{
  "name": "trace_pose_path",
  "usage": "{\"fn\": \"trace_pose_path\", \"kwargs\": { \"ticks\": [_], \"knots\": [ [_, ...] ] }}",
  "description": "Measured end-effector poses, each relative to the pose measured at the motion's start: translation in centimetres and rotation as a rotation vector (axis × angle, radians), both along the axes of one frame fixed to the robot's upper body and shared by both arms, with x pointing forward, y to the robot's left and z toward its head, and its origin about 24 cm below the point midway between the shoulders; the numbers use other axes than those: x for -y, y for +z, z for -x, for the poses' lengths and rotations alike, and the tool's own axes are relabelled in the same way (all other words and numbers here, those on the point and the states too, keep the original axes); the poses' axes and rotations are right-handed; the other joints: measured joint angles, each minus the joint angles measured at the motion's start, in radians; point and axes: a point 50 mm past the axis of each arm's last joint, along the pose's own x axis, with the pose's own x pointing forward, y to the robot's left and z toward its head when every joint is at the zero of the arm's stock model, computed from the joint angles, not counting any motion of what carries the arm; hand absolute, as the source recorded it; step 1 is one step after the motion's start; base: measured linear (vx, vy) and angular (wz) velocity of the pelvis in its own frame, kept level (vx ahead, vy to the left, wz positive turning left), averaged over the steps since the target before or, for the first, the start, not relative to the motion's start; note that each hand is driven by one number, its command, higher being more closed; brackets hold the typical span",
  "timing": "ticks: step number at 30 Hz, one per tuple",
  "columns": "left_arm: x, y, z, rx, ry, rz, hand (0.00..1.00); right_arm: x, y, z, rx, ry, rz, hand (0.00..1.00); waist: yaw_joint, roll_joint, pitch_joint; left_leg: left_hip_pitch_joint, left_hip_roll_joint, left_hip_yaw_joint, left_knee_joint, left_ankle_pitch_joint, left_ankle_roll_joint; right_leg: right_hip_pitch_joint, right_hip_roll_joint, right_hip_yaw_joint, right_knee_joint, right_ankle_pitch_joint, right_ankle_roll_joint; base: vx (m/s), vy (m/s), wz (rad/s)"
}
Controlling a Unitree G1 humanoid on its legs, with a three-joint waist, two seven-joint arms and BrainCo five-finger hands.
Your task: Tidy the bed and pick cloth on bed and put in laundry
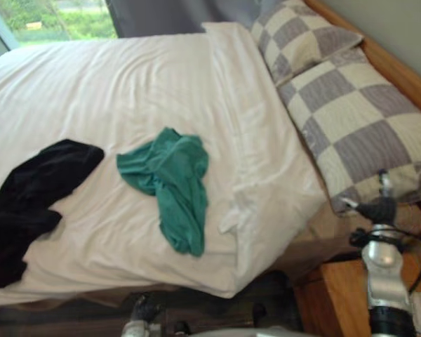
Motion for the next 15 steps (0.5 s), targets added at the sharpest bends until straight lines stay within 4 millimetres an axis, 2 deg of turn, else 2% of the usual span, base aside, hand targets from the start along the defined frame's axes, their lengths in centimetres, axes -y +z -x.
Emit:
{"fn": "trace_pose_path", "kwargs": {
  "ticks": [3,7,15],
  "knots": [
    [0.0,0.1,-0.3,0.006,-0.008,-0.002,0.0,-2.3,-0.4,-0.8,-0.041,0.138,0.046,0.0,0.017,0.004,0.024,-0.014,0.0,-0.015,0.0,0.007,0.002,-0.005,0.0,-0.006,0.0,0.0,0.0,-0.03,-0.019,0.12],
    [-0.4,0.0,-0.2,-0.007,-0.035,-0.023,0.0,-5.3,-0.9,-1.4,-0.079,0.302,0.084,0.0,0.022,0.01,0.047,-0.038,-0.001,-0.026,0.0,0.012,0.005,-0.025,-0.001,-0.011,0.0,0.003,-0.001,0.0,-0.01,0.05],
    [0.0,0.4,-2.0,0.034,-0.094,-0.03,0.0,-8.4,-1.1,-2.9,-0.115,0.463,0.182,0.0,0.038,0.027,0.087,-0.083,-0.002,-0.047,0.004,0.022,0.014,-0.056,-0.002,-0.033,-0.002,0.009,-0.001,0.0,-0.012,0.06]
  ]
}}
